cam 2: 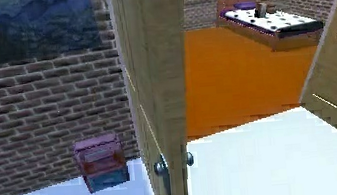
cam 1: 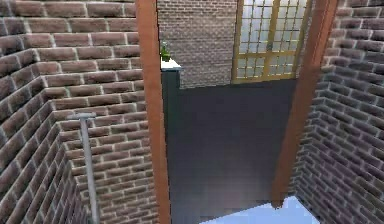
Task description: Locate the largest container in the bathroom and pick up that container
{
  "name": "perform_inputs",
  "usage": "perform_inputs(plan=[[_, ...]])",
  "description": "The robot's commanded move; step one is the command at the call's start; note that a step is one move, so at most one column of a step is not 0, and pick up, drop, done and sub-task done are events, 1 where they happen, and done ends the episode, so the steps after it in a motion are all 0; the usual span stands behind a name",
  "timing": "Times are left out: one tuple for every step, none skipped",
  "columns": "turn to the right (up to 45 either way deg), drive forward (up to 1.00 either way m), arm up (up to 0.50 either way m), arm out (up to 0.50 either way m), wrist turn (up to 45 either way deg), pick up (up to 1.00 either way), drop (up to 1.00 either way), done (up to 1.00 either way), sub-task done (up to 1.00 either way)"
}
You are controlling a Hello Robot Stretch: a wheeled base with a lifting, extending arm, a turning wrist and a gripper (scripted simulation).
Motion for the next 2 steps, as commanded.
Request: perform_inputs(plan=[[45.0, 0.0, 0.0, 0.0, 0.0, 0.0, 0.0, 0.0, 0.0], [0.0, 0.25, 0.0, 0.0, 0.0, 0.0, 0.0, 0.0, 0.0]])
